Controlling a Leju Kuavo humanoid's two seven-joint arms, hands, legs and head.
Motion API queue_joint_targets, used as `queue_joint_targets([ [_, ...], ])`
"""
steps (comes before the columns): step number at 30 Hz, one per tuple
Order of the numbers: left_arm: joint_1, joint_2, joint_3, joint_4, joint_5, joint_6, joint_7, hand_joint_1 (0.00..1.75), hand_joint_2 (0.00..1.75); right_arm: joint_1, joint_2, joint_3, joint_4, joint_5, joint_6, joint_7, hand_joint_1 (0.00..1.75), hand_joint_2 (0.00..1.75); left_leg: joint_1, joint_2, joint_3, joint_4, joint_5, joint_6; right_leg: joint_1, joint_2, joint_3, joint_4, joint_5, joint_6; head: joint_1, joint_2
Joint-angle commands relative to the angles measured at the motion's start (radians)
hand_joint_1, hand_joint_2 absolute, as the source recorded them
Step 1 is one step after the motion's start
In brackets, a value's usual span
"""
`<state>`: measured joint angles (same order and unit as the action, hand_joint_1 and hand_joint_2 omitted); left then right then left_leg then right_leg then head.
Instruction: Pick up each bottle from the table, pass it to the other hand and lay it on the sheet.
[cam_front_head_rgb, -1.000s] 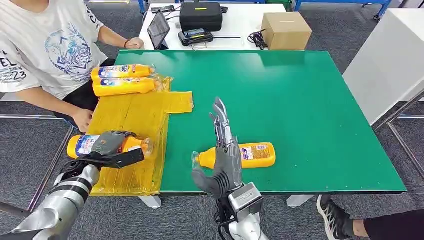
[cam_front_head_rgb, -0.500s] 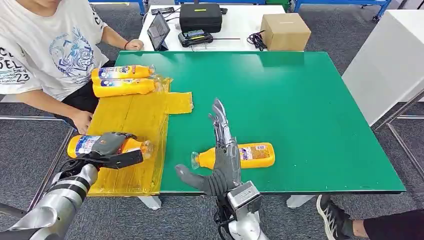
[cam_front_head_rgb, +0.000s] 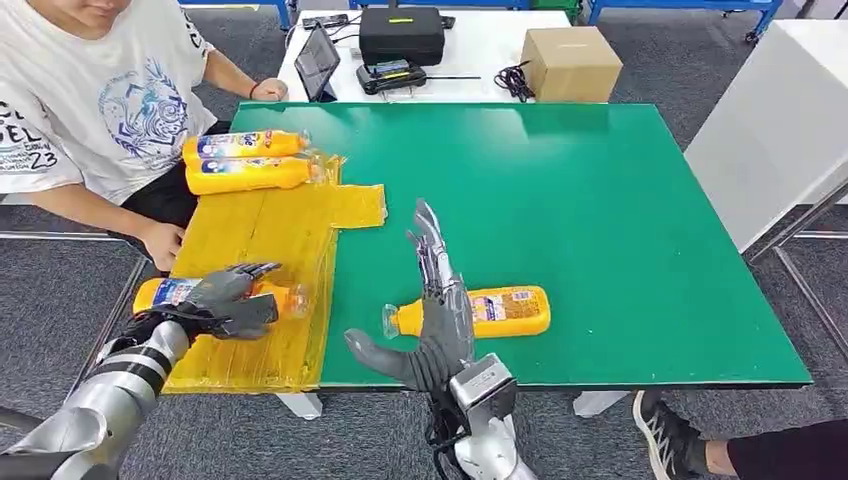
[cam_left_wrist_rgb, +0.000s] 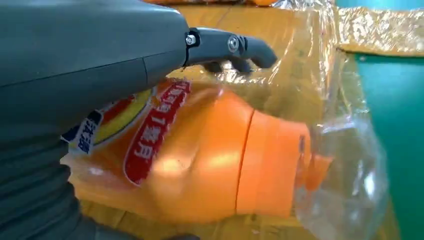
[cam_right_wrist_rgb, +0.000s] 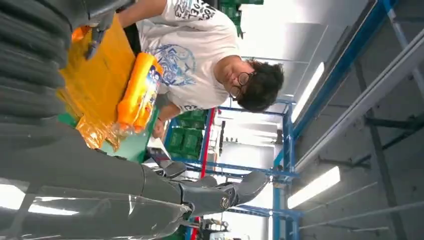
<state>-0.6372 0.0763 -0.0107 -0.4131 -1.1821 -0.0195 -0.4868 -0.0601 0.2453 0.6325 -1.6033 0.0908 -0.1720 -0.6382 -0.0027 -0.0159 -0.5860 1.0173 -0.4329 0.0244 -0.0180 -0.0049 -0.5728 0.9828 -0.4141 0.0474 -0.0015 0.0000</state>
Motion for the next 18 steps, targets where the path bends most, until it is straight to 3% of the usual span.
queue_joint_targets([
  [1,0.113,0.002,-0.031,0.055,0.089,-0.085,-0.013,0.0,0.0,-0.039,0.01,0.003,0.102,-0.005,0.004,0.007,0.0,1.75,0.0,0.007,0.003,-0.004,0.001,-0.002,0.0,0.006,0.001,-0.003,0.003,-0.002,0.0,0.0],
  [5,0.122,-0.004,-0.009,0.05,0.169,-0.119,-0.027,0.0,0.0,-0.039,0.013,0.001,0.117,-0.004,0.003,0.008,0.0,1.75,0.0,0.007,0.002,-0.004,0.001,-0.001,0.0,0.006,0.0,-0.003,0.003,-0.002,0.0,0.0],
  [10,0.146,-0.042,0.105,0.0,0.419,-0.24,-0.113,0.0,0.0,-0.054,0.007,0.01,0.147,-0.001,-0.002,0.011,0.0,1.75,0.0,0.007,0.004,-0.005,0.001,-0.002,0.0,0.007,0.002,-0.004,0.003,-0.002,0.0,0.0],
  [12,0.149,-0.068,0.127,-0.038,0.47,-0.196,-0.135,0.0,0.0,-0.062,0.003,0.007,0.167,0.001,-0.018,0.006,0.0,1.75,0.0,0.005,0.004,-0.004,0.001,-0.001,0.0,0.005,0.003,-0.004,0.002,-0.002,0.0,0.0],
  [15,0.125,-0.134,0.129,-0.103,0.52,0.085,-0.152,0.0,0.0,-0.069,-0.008,-0.001,0.189,0.09,-0.126,0.033,0.0,1.75,0.0,0.0,0.001,-0.003,0.002,-0.001,0.001,0.0,0.002,-0.004,0.002,-0.002,0.0,0.0],
  [16,0.119,-0.157,0.147,-0.138,0.518,0.225,-0.163,0.0,0.0,-0.08,-0.015,0.002,0.211,0.23,-0.218,0.079,0.0,1.75,0.001,0.001,0.0,-0.003,0.002,-0.001,0.001,0.0,0.0,-0.004,0.003,-0.002,0.0,0.0],
  [18,0.111,-0.184,0.193,-0.187,0.545,0.421,-0.211,0.0,0.0,-0.103,-0.035,0.0,0.25,0.391,-0.277,0.183,0.0,1.75,0.0,-0.002,0.0,-0.001,0.001,-0.001,0.0,-0.001,-0.002,-0.003,0.002,-0.002,0.0,0.0],
])
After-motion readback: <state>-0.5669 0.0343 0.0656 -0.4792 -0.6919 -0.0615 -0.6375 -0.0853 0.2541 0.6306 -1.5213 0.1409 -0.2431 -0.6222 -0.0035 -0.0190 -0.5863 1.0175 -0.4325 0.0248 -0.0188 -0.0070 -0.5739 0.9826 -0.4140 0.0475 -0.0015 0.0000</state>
